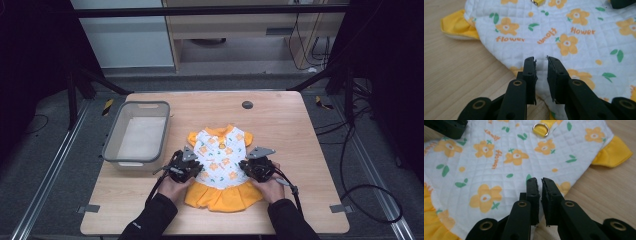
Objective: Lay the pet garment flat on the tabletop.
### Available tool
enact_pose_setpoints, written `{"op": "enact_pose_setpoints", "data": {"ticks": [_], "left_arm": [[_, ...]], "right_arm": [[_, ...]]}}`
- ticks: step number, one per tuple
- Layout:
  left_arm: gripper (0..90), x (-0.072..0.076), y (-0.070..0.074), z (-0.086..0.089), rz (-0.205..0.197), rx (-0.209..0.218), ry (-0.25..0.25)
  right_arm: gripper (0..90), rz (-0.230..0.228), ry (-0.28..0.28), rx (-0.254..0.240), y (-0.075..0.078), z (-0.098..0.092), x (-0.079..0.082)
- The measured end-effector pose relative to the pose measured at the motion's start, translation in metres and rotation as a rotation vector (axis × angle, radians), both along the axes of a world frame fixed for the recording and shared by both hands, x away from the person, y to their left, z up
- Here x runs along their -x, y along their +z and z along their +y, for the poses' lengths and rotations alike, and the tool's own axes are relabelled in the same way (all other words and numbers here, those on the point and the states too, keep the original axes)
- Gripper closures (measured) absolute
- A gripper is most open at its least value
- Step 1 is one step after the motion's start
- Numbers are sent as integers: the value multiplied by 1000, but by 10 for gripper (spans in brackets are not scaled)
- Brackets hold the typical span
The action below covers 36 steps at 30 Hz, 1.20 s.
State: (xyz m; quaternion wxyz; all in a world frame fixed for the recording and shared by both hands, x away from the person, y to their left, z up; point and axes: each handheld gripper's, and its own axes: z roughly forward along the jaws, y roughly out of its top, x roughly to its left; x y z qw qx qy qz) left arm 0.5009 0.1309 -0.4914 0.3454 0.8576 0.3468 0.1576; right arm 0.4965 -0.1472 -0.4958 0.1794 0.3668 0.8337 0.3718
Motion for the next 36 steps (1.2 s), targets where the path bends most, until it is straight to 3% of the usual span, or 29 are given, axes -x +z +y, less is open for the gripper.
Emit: {"op": "enact_pose_setpoints", "data": {"ticks": [1,4,9,12,17,19,22,26,28,36], "left_arm": [[770,0,-1,0,0,-3,-3],[770,1,-1,1,7,3,-2],[764,2,-4,2,-14,7,1],[690,3,-1,3,-10,8,11],[633,15,13,10,-27,59,5],[601,22,19,14,-52,80,3],[544,31,23,22,-62,110,5],[483,44,25,37,-68,139,15],[457,50,25,46,-61,172,14],[349,73,25,76,-115,193,33]], "right_arm": [[842,11,-5,18,-4,0,1],[851,17,-11,10,-5,-1,3],[854,26,-24,6,-5,-2,8],[849,20,-21,-1,-5,-3,10],[831,-17,-33,-59,6,-11,13],[817,-37,-46,-80,12,-17,15],[772,-72,-76,-95,20,-28,20],[641,-114,-114,-136,25,-49,29],[583,-126,-137,-143,25,-58,32],[422,-137,-209,-154,20,-86,40]]}}
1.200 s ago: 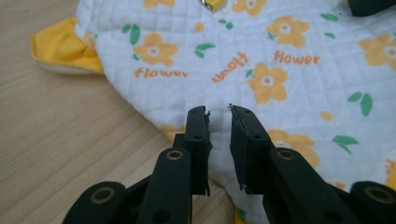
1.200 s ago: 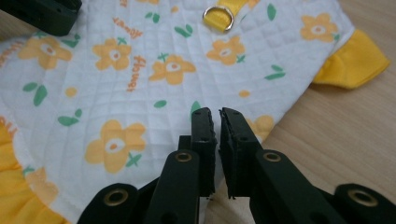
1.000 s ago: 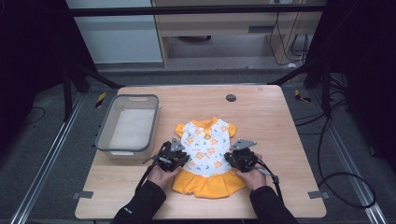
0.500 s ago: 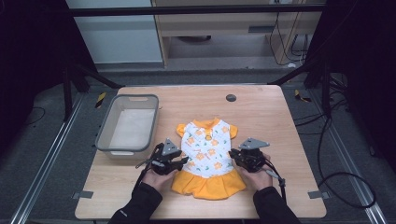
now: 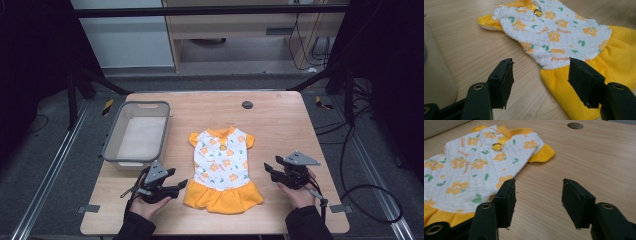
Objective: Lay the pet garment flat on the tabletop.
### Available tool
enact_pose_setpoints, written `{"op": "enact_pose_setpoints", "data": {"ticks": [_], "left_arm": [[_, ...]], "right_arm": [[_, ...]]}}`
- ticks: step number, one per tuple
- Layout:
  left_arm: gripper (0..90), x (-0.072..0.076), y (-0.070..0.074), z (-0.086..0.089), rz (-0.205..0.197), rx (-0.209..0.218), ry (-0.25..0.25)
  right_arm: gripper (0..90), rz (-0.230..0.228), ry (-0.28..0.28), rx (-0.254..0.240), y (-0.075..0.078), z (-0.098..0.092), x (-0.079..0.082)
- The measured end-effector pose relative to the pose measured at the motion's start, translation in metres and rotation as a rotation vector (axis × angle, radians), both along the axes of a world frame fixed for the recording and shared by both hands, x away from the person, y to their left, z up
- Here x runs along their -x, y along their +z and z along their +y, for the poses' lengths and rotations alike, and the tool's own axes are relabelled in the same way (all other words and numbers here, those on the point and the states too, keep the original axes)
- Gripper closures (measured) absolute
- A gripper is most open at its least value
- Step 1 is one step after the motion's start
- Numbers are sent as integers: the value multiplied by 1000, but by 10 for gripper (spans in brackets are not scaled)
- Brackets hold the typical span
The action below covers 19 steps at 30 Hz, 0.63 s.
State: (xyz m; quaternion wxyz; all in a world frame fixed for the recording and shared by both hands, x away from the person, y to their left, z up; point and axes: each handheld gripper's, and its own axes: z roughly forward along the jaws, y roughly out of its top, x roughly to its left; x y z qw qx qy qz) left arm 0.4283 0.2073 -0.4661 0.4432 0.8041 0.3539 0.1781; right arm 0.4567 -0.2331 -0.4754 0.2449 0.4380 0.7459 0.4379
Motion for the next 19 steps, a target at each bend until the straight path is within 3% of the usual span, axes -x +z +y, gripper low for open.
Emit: {"op": "enact_pose_setpoints", "data": {"ticks": [10,19], "left_arm": [[284,14,-6,45,6,3,94],[243,24,-14,89,34,43,190]], "right_arm": [[281,2,-53,4,-7,-25,10],[174,27,-108,0,-14,-42,15]]}}
